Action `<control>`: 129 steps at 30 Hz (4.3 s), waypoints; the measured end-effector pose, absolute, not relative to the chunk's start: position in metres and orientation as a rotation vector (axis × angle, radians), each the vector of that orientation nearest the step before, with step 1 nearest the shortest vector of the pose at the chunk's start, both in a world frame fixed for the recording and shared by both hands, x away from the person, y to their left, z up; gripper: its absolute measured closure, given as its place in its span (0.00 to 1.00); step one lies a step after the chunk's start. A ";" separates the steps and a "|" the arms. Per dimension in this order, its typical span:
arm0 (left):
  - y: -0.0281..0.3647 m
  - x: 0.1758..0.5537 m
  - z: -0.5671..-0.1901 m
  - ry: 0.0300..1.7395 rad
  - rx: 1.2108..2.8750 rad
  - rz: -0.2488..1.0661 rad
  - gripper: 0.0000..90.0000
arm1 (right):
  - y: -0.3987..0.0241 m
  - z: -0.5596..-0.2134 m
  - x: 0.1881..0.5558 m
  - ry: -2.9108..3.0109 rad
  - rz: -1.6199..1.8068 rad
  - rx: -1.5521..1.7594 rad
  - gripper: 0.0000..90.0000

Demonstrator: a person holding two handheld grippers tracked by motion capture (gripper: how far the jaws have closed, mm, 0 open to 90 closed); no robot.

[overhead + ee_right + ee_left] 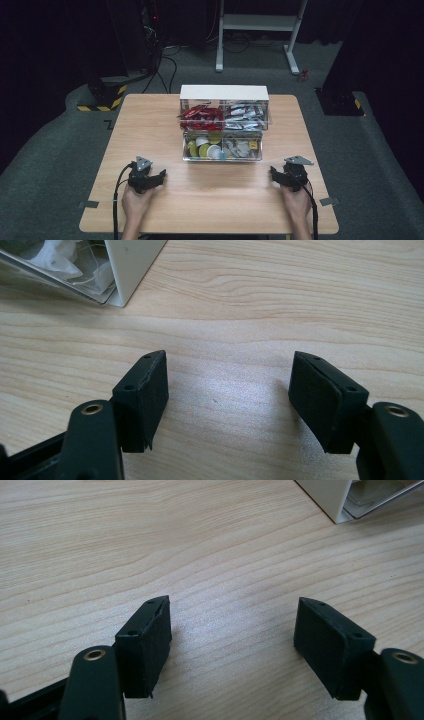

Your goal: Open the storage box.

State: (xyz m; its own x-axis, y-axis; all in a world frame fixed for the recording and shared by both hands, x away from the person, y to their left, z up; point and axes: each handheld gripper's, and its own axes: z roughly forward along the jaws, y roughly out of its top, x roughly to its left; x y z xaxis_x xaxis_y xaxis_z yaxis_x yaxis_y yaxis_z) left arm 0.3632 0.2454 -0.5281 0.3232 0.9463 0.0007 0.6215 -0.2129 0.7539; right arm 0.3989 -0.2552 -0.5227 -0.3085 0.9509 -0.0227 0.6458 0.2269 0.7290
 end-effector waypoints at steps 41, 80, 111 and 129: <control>0.246 0.364 -0.528 1.379 1.933 0.623 0.34 | -0.253 -0.519 0.382 2.043 0.892 1.468 0.37; 0.244 0.366 -0.528 1.372 1.960 0.616 0.24 | -0.233 -0.479 0.366 2.085 1.035 1.273 0.50; 0.243 0.368 -0.529 1.378 1.965 0.608 0.16 | -0.213 -0.419 0.379 2.118 1.280 1.116 0.47; 0.244 0.368 -0.529 1.376 1.967 0.606 0.17 | -0.204 -0.377 0.383 2.182 1.347 0.986 0.55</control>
